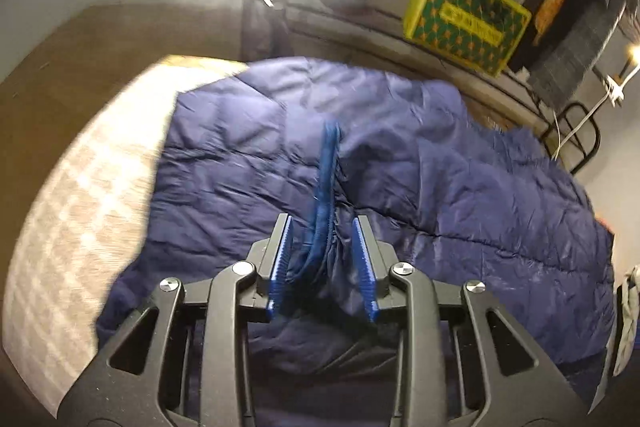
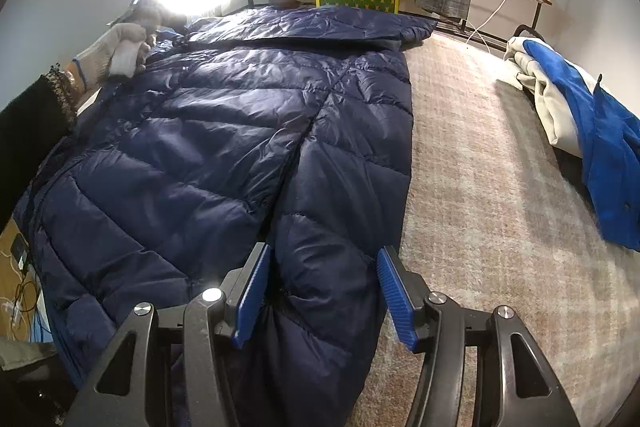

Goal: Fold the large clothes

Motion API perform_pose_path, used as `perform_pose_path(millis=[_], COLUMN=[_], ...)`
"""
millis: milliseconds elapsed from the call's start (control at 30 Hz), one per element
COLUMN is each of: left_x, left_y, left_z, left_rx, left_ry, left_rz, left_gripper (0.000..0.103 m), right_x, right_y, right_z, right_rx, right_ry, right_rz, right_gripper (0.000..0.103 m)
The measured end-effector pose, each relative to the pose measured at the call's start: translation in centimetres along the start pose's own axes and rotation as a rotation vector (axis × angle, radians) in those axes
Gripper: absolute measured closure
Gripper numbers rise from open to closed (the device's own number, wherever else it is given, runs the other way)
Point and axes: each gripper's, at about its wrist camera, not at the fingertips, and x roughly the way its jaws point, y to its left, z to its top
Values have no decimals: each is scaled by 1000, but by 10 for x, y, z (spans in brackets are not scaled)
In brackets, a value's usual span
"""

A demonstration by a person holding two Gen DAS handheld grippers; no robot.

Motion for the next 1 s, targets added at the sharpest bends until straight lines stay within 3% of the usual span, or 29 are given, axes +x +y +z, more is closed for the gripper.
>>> perform_pose_path(millis=[133, 400, 567, 833, 1000], left_x=[-40, -142, -199, -246, -256], left_y=[12, 47, 79, 144, 180], left_z=[-7, -43, -83, -162, -230], left_rx=[38, 100, 117, 42, -14], left_ry=[-48, -100, -127, -68, 3], left_rz=[22, -59, -89, -141, -161], left_gripper=[72, 72, 52, 47, 42], right_x=[0, 1, -2, -31, -53], right_y=[-1, -10, -11, -24, -43], right_z=[-2, -4, -7, -14, -31], right_rx=[9, 65, 92, 147, 215], right_ry=[-5, -15, -28, -80, -95], right_rz=[-17, -34, -62, -71, -19], right_gripper=[39, 29, 26, 24, 19])
